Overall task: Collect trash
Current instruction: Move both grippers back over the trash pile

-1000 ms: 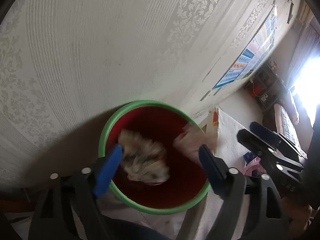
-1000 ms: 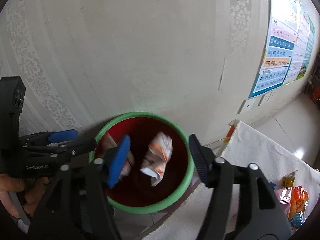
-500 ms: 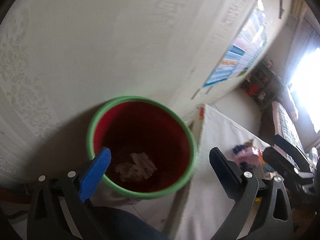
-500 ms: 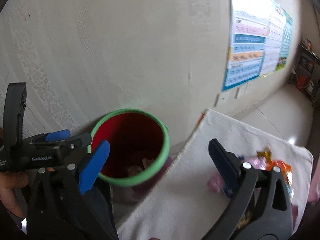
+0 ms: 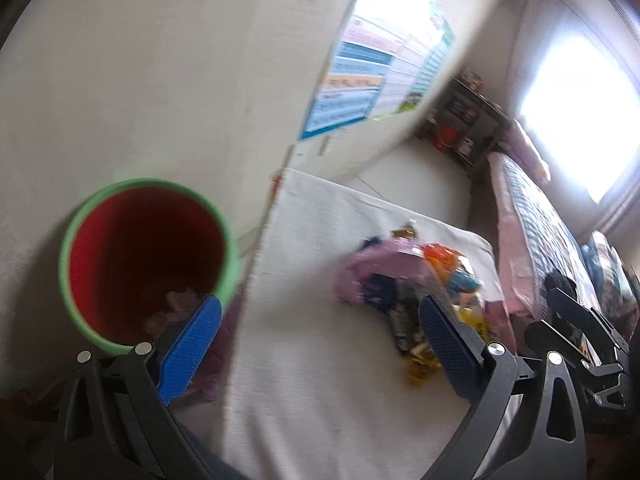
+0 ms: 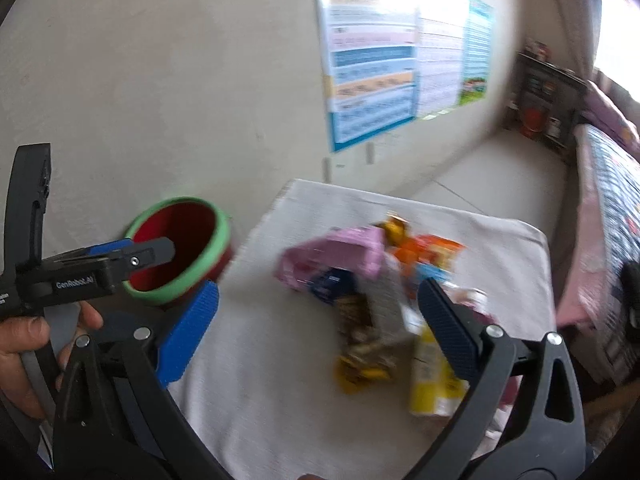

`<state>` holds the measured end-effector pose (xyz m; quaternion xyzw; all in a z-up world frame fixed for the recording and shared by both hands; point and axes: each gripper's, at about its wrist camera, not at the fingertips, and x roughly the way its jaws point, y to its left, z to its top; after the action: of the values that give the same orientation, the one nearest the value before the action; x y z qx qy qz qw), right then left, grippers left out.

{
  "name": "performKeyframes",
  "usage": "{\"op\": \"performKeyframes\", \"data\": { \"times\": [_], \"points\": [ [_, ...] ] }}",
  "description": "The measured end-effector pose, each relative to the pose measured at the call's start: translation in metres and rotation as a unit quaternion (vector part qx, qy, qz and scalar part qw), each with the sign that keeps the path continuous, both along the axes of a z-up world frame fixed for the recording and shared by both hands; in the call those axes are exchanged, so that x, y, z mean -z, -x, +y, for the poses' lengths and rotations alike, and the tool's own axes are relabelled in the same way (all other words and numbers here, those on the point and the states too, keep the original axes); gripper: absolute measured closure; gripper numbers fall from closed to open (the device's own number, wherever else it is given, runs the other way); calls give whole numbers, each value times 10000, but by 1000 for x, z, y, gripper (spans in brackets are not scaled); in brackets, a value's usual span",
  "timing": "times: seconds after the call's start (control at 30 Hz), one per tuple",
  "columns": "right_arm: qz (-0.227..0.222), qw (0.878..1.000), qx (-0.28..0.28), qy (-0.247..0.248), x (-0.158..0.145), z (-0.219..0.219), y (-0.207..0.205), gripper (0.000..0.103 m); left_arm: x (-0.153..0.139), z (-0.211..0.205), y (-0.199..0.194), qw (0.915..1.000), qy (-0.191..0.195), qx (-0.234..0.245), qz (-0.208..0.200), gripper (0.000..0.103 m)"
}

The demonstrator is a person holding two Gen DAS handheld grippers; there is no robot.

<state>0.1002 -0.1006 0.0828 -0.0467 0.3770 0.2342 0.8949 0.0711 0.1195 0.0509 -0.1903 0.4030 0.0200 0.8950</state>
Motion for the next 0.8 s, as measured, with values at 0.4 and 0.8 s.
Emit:
{"op": "performKeyframes", "data": {
  "times": [0.4, 0.8],
  "points": [
    [314, 9963, 789, 154, 24, -97, 12, 5, 8, -83, -21, 9973, -131, 693, 192, 8],
    [627, 9919, 1105, 40, 46, -133, -1, 5, 22, -101, -39, 9942, -373, 874, 511, 8]
  ]
}}
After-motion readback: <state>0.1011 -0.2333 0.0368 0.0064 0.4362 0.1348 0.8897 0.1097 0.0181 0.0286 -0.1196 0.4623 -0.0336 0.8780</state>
